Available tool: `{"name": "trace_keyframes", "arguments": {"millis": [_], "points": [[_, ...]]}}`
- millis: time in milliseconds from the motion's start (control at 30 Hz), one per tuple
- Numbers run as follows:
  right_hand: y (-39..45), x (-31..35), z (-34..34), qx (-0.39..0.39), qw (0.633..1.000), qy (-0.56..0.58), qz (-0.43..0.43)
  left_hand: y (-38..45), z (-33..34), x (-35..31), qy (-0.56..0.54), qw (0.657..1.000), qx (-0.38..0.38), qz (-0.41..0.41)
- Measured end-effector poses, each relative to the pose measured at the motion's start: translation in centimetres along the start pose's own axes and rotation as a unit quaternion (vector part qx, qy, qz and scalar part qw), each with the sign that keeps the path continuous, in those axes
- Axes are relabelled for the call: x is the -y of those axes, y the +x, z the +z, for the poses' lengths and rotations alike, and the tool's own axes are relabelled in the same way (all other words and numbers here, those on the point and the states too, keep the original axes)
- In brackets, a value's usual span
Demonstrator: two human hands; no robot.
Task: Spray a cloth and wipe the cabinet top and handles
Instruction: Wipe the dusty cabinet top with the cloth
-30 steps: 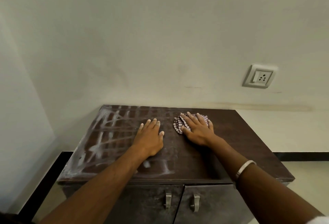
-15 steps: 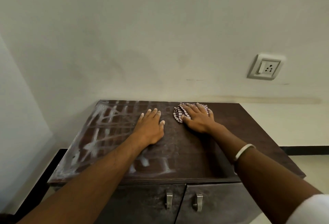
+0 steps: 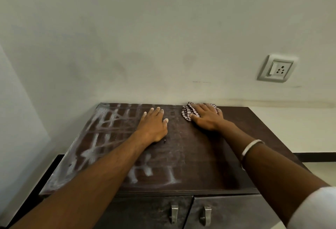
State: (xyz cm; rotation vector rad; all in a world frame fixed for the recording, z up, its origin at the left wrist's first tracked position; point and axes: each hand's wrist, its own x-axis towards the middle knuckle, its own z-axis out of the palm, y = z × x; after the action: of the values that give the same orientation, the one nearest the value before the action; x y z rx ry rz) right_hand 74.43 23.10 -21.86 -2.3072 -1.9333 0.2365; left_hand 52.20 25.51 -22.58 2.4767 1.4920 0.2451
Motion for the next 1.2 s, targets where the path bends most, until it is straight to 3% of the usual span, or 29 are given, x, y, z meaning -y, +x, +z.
{"name": "trace_keyframes", "arguments": {"millis": [167, 300, 400, 533, 667, 800, 933, 1067, 1200], "points": [[1.2, 2.9, 0.5, 0.001, 1.0, 0.009, -0.027, 0.5, 0.5, 0.0, 0.003, 1.0, 0.001, 0.0], [0.1, 1.2, 0.6, -0.022, 0.998, -0.005, -0.065, 0.7, 0.3, 0.2, 0.007, 1.0, -0.005, 0.003], [0.5, -0.6, 0.0, -0.026, 0.999, -0.007, -0.027, 0.6, -0.1, 0.7, 0.006, 1.0, -0.003, 0.005], [1.9, 1.8, 0.0, -0.005, 1.0, -0.003, 0.004, 0.4, -0.2, 1.3, 0.011, 1.0, 0.001, -0.005], [1.7, 5.6, 0.6, 0.0, 0.999, 0.009, -0.037, 0.3, -0.5, 1.4, 0.014, 1.0, -0.01, -0.01], [0.4, 5.0, 1.2, -0.013, 0.997, 0.006, -0.081, 0.1, -0.8, 1.4, 0.012, 1.0, -0.006, -0.011], [0.4, 2.8, 0.7, -0.013, 0.999, 0.006, -0.048, -0.4, -0.9, 1.6, 0.008, 1.0, -0.008, -0.008], [1.2, 5.0, 0.7, -0.002, 1.0, 0.019, -0.003, -1.1, -0.9, 1.5, 0.008, 1.0, -0.008, -0.001], [0.7, 8.4, 1.7, 0.007, 0.999, 0.023, -0.038, -1.5, -0.9, 2.1, 0.011, 1.0, -0.015, -0.01]]}}
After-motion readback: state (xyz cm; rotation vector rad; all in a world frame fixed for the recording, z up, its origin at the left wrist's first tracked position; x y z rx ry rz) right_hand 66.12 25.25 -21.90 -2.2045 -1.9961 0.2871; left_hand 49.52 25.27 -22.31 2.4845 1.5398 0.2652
